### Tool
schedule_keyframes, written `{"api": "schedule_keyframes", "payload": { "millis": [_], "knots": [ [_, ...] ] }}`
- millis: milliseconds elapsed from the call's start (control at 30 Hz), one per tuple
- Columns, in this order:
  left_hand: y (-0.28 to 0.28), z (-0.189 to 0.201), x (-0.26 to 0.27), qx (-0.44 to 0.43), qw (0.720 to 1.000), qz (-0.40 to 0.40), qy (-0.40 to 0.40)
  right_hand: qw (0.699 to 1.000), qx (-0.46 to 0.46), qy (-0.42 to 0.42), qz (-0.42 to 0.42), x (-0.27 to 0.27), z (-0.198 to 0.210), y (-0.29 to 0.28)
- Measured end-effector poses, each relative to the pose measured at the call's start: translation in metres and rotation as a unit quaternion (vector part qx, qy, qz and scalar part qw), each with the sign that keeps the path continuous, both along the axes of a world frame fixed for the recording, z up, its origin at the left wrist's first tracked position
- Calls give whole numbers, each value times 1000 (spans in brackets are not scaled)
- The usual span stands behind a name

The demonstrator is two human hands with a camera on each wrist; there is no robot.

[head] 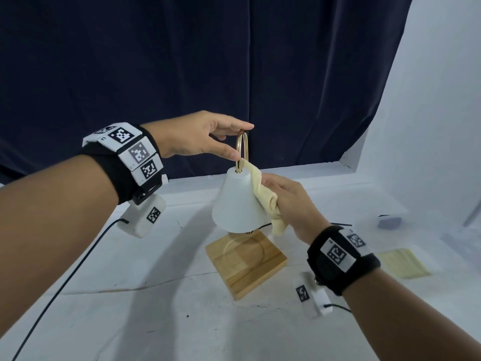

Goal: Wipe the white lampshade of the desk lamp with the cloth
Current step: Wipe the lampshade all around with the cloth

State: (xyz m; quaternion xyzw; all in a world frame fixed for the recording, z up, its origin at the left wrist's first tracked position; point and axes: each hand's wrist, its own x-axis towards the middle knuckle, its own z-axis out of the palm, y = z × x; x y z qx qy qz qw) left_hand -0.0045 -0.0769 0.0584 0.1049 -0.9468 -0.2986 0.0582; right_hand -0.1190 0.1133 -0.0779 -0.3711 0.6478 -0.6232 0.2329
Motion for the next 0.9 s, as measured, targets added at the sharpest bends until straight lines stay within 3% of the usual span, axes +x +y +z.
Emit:
{"api": "schedule_keyframes", "payload": {
  "millis": [133,233,400,533,633,767,900],
  "knots": [
    [-4,-7,-4,70,997,-13,6,999,15,15,30,-5,16,-4],
    [-7,-10,-5,107,994,-15,9,1000,5,7,8,4,-2,3],
    [-3,-9,-5,87,996,-9,12,999,14,-42,-1,15,-38,15],
    [-2,-11,-4,84,996,-17,17,999,-31,-37,-1,8,-4,1],
    [-1,-11,-3,79,997,-16,14,1000,6,-25,6,0,14,-14],
    [0,-11,-4,63,998,-3,16,998,50,-8,-30,5,-18,-4],
    [0,-13,-7,74,997,-10,24,998,-33,5,-46,27,-44,19]
  ]
}}
